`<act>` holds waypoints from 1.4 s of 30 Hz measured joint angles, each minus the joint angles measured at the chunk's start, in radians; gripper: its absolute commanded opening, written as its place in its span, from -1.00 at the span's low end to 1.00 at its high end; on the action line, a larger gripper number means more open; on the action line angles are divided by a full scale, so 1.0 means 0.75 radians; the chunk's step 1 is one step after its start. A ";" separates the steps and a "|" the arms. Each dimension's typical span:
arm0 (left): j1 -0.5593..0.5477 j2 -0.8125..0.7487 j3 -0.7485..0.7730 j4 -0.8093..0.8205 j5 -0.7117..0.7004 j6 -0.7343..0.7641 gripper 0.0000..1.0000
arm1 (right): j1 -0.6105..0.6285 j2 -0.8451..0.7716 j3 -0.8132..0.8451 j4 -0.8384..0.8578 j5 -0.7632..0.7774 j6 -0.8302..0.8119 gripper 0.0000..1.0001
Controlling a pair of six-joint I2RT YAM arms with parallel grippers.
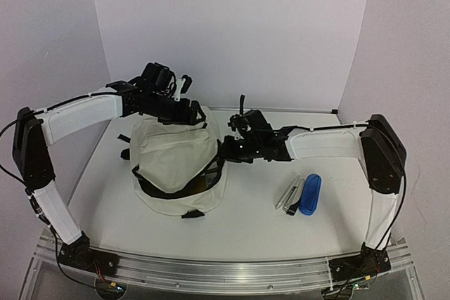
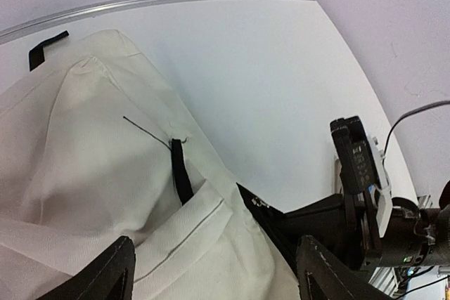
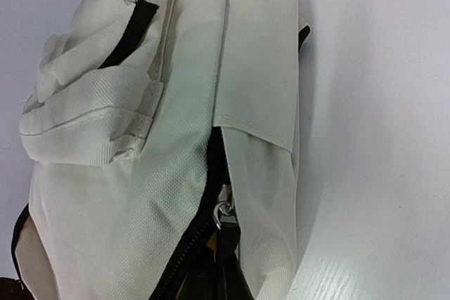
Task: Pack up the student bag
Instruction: Zip the student bag at the center of the board.
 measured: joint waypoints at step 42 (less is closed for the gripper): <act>0.054 0.358 -0.038 0.397 0.241 -0.220 0.63 | 0.279 -0.267 -0.347 0.018 -0.285 0.075 -1.00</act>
